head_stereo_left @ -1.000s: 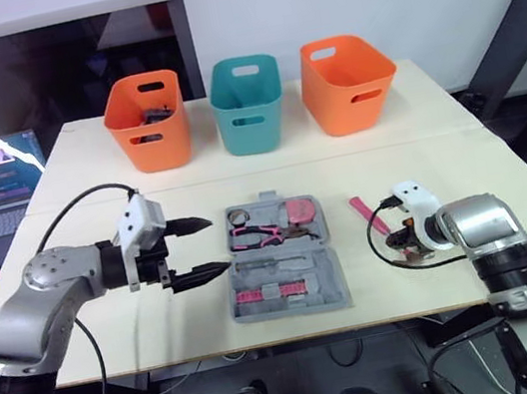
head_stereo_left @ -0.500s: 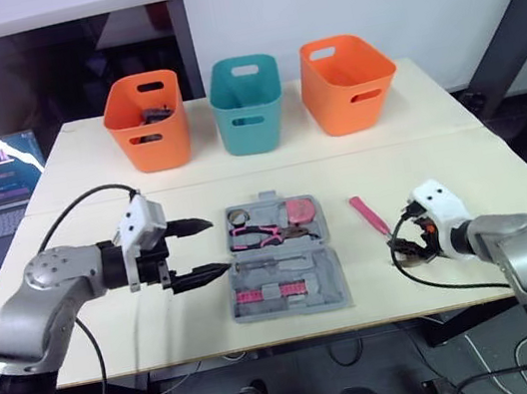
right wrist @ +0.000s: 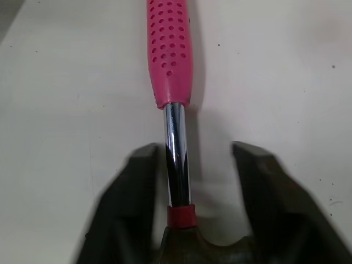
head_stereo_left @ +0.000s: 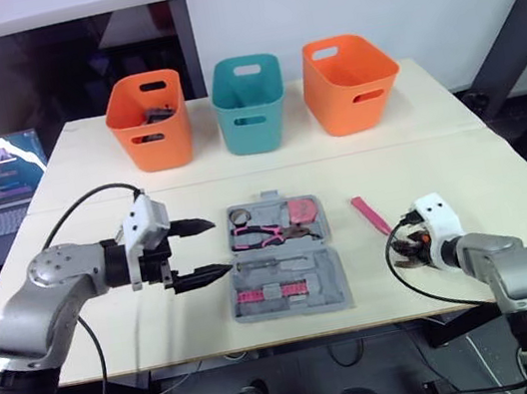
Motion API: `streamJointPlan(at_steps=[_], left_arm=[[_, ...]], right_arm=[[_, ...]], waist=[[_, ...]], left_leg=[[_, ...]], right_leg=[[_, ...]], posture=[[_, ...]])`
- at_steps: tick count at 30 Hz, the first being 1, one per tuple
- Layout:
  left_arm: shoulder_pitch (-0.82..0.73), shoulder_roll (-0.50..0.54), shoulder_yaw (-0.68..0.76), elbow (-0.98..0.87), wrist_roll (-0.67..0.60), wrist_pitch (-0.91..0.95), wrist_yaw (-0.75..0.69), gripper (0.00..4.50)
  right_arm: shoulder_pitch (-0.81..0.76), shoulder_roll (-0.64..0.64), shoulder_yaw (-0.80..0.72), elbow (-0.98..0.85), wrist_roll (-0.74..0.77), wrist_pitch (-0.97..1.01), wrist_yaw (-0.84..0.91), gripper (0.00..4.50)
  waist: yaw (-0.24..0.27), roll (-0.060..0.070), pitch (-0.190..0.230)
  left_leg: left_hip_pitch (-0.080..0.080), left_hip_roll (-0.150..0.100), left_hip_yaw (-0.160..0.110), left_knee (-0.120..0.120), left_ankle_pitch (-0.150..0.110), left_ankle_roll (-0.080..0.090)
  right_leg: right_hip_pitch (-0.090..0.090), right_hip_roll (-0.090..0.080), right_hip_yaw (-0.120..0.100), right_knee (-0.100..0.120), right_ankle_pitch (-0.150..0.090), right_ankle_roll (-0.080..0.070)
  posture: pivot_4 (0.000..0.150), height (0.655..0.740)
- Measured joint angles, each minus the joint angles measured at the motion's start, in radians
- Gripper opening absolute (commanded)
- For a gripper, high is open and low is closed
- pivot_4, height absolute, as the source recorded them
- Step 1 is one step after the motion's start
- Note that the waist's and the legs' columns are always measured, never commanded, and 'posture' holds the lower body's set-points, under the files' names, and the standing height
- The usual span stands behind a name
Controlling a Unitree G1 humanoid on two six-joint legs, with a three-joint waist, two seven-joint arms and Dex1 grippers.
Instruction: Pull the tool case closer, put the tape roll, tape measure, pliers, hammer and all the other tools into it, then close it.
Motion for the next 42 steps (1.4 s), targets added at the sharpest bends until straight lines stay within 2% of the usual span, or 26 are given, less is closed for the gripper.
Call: streamJointPlan(at_steps=[1, 2, 7, 13, 16, 19, 22, 27, 34, 42], left_arm=[[0.0, 0.0, 0.0, 0.0, 0.0, 0.0, 0.0, 4.5], [0.001, 0.0, 0.0, 0.0, 0.0, -0.001, 0.0, 4.5], [0.023, 0.002, 0.002, 0.0, 0.0, -0.002, 0.001, 4.5], [0.071, 0.014, 0.035, 0.02, 0.012, -0.029, 0.001, 4.5], [0.117, 0.045, 0.058, 0.039, 0.028, -0.051, -0.003, 4.5], [0.152, 0.054, 0.087, 0.047, 0.035, -0.071, -0.005, 4.5], [0.196, 0.065, 0.114, 0.053, 0.038, -0.077, -0.004, 4.5], [0.265, 0.074, 0.162, 0.039, 0.041, -0.078, 0.002, 4.5], [0.345, 0.077, 0.214, -0.013, 0.04, -0.075, 0.023, 4.5], [0.389, 0.077, 0.229, -0.04, 0.032, -0.075, 0.04, 4.5]], right_arm=[[0.003, 0.0, 0.0, -0.003, 0.008, 0.001, -0.001, 0.29], [0.006, 0.0, 0.0, -0.009, 0.015, 0.003, -0.002, 0.07], [0.019, -0.039, 0.021, -0.061, 0.035, 0.047, 0.004, 0.07], [-0.03, -0.228, 0.177, -0.22, -0.009, 0.059, 0.054, 0.07], [-0.16, -0.351, 0.324, -0.291, -0.013, 0.063, 0.192, 0.07], [-0.35, -0.385, 0.465, -0.316, 0.003, 0.077, 0.347, 0.07], [-0.52, -0.384, 0.599, -0.309, 0.01, 0.121, 0.462, 0.07], [-0.682, -0.316, 0.796, -0.278, -0.012, 0.203, 0.542, 0.07], [-0.741, -0.168, 0.991, -0.224, -0.037, 0.301, 0.532, 0.07], [-0.752, -0.11, 1.031, -0.221, -0.041, 0.353, 0.497, 0.07]], waist=[[-0.001, 0.0, 0.0], [-0.001, 0.0, 0.0], [0.0, 0.001, 0.0], [-0.006, 0.002, 0.001], [-0.009, 0.002, 0.001], [-0.007, 0.002, 0.001], [-0.003, 0.002, 0.001], [-0.002, 0.001, 0.001], [-0.004, 0.001, 0.001], [-0.004, 0.001, 0.001]], left_leg=[[0.0, 0.0, 0.0, 0.0, 0.0, 0.0], [0.0, 0.0, 0.0, 0.0, 0.0, 0.0], [0.0, 0.0, 0.0, 0.0, 0.0, 0.0], [0.0, 0.0, 0.001, 0.0, 0.0, 0.0], [0.0, 0.001, 0.002, -0.001, 0.0, 0.001], [0.0, 0.002, 0.002, -0.001, -0.001, 0.001], [-0.001, 0.001, 0.002, 0.0, -0.001, 0.001], [-0.002, 0.001, 0.002, 0.0, -0.002, 0.002], [-0.002, 0.001, 0.002, -0.001, -0.002, 0.002], [-0.002, 0.001, 0.002, 0.0, -0.002, 0.002]], right_leg=[[0.0, 0.0, 0.0, 0.0, 0.0, 0.0], [0.0, 0.0, 0.0, 0.0, 0.0, 0.0], [0.0, 0.0, 0.0, 0.0, 0.0, 0.0], [-0.002, 0.0, 0.002, 0.0, 0.0, 0.0], [-0.003, 0.0, 0.003, 0.0, 0.0, 0.0], [-0.003, 0.0, 0.003, 0.0, 0.0, 0.0], [-0.004, -0.001, 0.003, -0.001, 0.0, 0.0], [-0.007, -0.002, 0.004, -0.002, 0.0, 0.0], [-0.009, -0.002, 0.004, -0.001, 0.0, -0.001], [-0.01, -0.002, 0.004, 0.0, 0.0, -0.001]], posture=[[0.15, 0.74], [0.15, 0.74], [0.15, 0.74], [0.15, 0.74], [0.15, 0.74], [0.15, 0.74], [0.15, 0.74], [0.15, 0.74], [0.15, 0.74], [0.15, 0.74]])
